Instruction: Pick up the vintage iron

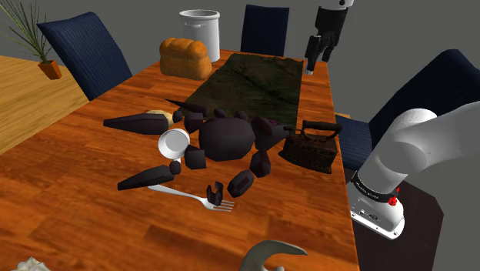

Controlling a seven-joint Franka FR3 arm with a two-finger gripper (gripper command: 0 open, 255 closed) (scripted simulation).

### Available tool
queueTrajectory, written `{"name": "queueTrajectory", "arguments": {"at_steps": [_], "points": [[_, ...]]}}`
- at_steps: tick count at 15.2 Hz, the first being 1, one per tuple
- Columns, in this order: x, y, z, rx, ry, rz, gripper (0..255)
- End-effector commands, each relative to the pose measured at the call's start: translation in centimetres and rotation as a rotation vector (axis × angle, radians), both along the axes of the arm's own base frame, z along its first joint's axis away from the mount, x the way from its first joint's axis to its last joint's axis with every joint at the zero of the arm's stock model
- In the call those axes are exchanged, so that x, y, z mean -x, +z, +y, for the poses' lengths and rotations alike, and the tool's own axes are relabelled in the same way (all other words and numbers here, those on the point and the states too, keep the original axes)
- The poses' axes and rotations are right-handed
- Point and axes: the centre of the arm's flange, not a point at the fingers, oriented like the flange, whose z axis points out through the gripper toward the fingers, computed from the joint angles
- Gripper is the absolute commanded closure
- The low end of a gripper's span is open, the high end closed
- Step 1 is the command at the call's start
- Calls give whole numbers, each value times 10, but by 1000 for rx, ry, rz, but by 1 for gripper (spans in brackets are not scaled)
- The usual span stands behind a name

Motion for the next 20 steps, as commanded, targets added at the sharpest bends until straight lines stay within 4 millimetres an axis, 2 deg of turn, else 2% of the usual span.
{"name": "queueTrajectory", "arguments": {"at_steps": [1,9,18,20], "points": [[0,0,0,0,0,0,0],[34,-27,85,-62,105,27,0],[83,-51,178,-132,223,58,0],[91,-53,191,-142,240,62,0]]}}
